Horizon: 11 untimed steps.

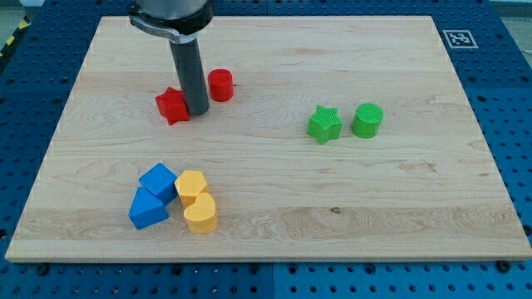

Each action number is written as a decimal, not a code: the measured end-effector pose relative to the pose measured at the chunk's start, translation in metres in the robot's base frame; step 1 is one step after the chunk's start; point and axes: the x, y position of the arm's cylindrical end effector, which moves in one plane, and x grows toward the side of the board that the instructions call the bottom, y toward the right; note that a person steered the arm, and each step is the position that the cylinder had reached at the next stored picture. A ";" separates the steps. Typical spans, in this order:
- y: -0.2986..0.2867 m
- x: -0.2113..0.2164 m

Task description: Push the red circle parallel to the red star

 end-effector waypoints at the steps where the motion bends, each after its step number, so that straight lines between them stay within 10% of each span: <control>1: 0.019 -0.005; 6: 0.092 -0.077; 11: 0.054 -0.013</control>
